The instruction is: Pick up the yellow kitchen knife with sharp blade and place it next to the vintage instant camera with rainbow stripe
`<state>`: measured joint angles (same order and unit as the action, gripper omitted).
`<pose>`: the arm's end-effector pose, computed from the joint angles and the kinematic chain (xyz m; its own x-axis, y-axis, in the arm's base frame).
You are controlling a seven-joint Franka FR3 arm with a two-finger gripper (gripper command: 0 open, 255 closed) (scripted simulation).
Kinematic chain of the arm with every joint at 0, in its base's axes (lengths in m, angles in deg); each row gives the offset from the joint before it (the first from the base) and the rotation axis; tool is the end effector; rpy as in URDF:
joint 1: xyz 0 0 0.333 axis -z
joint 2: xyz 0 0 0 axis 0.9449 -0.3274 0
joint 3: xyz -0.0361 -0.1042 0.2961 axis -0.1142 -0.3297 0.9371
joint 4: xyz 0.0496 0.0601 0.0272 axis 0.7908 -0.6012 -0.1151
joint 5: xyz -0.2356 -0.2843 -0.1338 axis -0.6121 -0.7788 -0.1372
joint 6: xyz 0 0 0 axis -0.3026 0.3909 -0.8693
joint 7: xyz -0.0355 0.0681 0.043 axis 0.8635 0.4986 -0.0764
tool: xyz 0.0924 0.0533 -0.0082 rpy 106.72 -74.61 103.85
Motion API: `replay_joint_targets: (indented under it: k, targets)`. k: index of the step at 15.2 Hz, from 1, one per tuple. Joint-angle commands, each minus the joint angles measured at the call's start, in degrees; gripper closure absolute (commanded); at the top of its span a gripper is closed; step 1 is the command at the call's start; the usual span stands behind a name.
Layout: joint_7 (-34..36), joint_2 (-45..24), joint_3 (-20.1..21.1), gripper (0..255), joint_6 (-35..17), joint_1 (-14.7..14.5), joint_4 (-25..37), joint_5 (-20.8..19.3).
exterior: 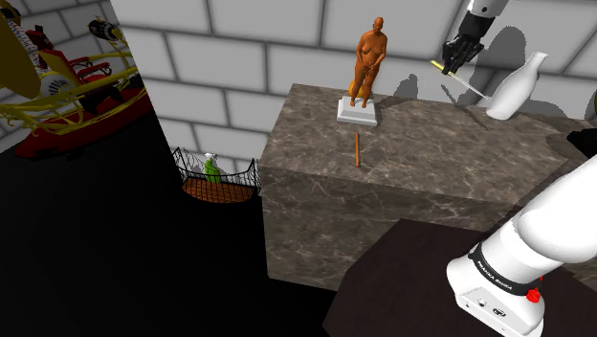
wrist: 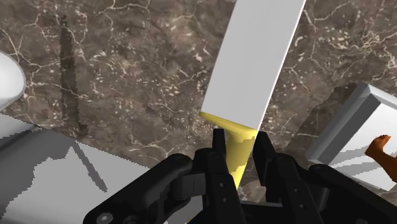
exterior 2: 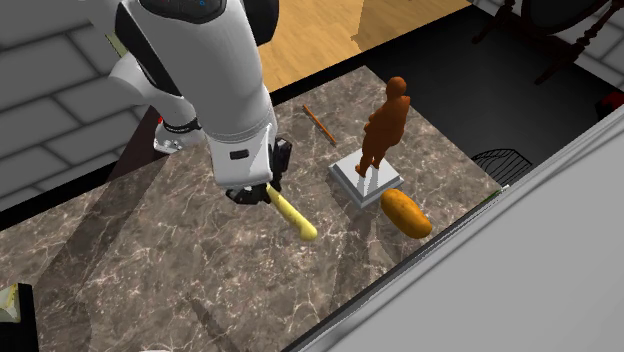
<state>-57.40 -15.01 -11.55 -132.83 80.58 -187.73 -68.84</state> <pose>0.4065 -0.3602 0.5363 0.8746 -0.4806 0.0639 -0.4802 -0.8769 -0.0222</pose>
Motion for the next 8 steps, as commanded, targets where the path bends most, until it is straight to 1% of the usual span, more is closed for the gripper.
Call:
replay_joint_targets:
  k: [1, 4, 8]
  targets:
    - [0.1, 0.0, 0.1, 255, 1.5, -0.1, 1.4, 0.0]
    - [0.2, 0.0, 0.1, 255, 3.4, -0.1, 3.4, 0.0]
    - [-2.3, 5.6, -1.4, 255, 3.3, 1.9, -1.6, -3.0]
